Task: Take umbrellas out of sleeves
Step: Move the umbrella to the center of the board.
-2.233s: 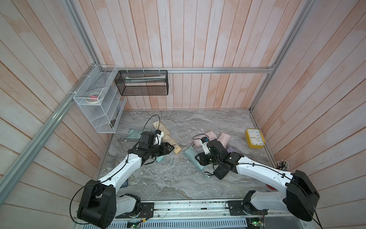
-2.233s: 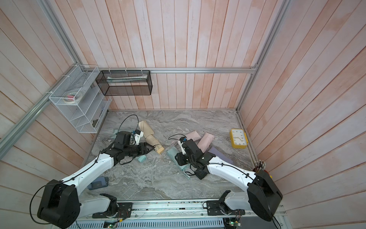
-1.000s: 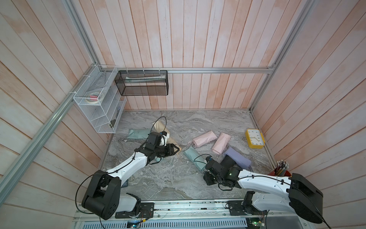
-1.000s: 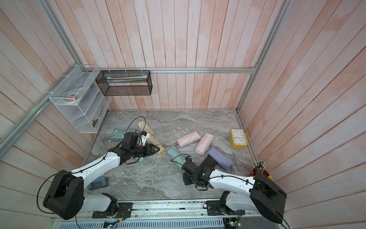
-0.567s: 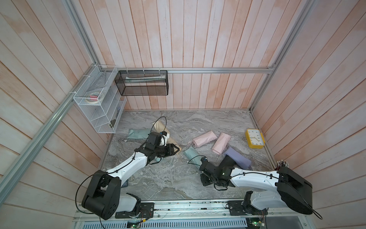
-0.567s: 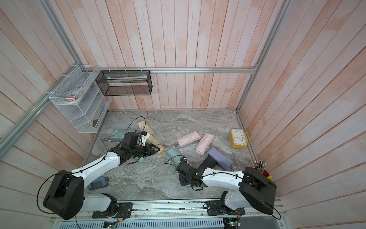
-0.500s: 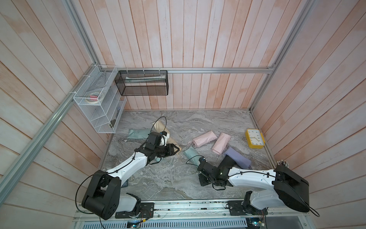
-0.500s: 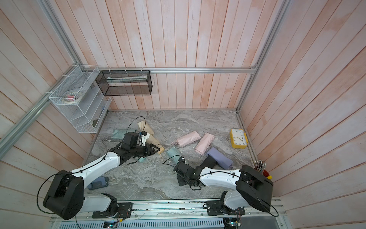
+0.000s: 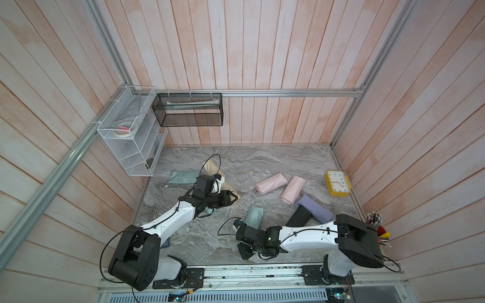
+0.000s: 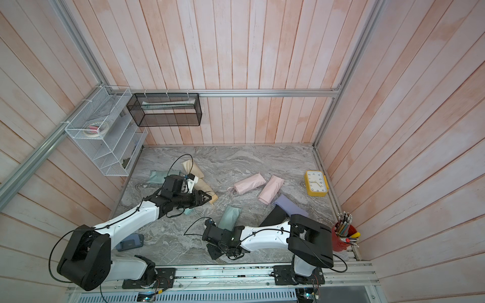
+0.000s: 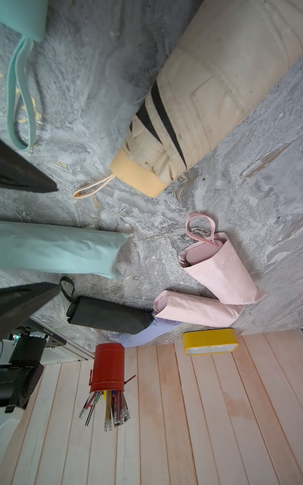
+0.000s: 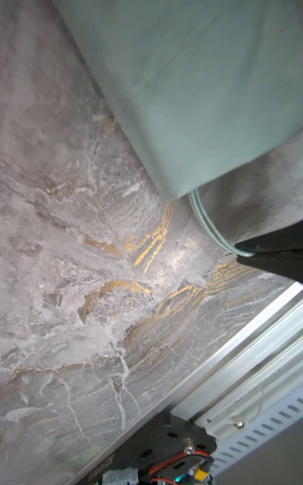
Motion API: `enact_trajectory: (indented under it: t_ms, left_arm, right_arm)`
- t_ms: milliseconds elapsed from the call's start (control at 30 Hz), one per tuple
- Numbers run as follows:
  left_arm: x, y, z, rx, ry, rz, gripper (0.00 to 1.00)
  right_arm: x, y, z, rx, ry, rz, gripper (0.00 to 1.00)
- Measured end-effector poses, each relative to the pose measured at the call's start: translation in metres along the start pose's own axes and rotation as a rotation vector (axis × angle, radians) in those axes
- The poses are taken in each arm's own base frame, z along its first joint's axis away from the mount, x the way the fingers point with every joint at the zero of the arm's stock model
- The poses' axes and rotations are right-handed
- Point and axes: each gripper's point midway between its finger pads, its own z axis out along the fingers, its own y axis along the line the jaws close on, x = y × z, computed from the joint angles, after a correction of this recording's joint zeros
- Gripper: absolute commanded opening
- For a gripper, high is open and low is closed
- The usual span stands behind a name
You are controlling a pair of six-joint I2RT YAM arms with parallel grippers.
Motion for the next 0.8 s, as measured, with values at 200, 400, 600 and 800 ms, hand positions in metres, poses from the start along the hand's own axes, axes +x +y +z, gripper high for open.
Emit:
enact_trajectory:
  t_ms: [200, 400, 600, 800]
  left_arm:
    - [0.000, 0.000, 0.000, 0.001, 0.000, 0.003, 0.55]
    - [0.001, 0.000, 0.001, 0.002, 0.006, 0.002, 0.55]
    - [0.004, 0.000, 0.003, 0.009, 0.010, 0.006, 0.55]
    - [0.029, 0.008, 0.010, -0.013, 0.065, -0.004, 0.54]
  right_arm:
    - [0.044, -0.049, -0.019, 0.044, 0.025, 0.081, 0.00]
    - [0.062, -0.101, -0.047, 0.049, -0.056, 0.255, 0.00]
    - [0.062, -0.125, -0.063, 0.019, -0.115, 0.365, 0.00]
    - [0.063, -0.138, -0.063, 0.044, -0.095, 0.385, 0.00]
